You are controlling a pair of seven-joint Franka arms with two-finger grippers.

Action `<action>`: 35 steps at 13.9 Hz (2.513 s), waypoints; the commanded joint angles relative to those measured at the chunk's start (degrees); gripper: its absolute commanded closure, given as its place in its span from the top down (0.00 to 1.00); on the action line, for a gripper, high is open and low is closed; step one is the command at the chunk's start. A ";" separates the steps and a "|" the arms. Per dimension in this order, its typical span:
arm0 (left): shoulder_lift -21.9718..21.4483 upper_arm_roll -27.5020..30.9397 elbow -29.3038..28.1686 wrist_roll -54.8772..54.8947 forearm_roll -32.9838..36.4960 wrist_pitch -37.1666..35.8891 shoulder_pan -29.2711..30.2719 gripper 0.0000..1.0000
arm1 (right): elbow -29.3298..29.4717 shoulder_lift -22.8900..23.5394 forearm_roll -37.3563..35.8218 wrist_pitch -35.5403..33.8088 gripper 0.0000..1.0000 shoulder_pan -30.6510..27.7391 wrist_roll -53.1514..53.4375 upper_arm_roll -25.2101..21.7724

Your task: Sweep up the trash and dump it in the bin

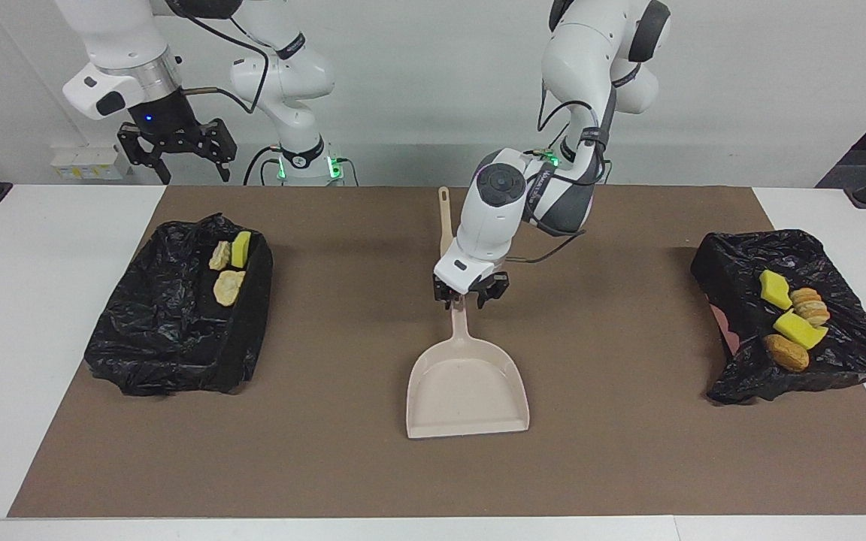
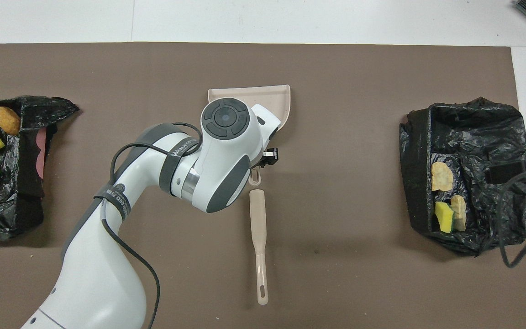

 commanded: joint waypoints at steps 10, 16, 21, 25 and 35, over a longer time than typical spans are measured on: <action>-6.72 -0.16 0.33 24.12 -0.80 -10.23 23.53 1.00 | -1.02 -1.32 -0.60 -1.33 1.00 -0.52 -1.62 0.25; -13.30 0.72 -0.36 39.54 0.95 -15.52 30.24 1.00 | 0.47 -0.17 0.10 -1.24 1.00 -3.24 -1.36 2.36; -20.08 0.72 -3.62 39.27 2.71 -16.74 29.54 1.00 | 0.12 -0.52 0.10 -1.51 1.00 -3.16 -1.36 2.36; -24.82 -0.07 -5.19 39.97 6.40 -22.80 29.18 1.00 | 0.03 -0.52 0.10 -1.42 1.00 -3.16 -1.36 2.36; -25.53 -0.16 -5.56 39.36 5.79 -25.89 29.36 1.00 | -0.23 -0.70 0.10 -1.33 1.00 -2.37 -1.27 2.36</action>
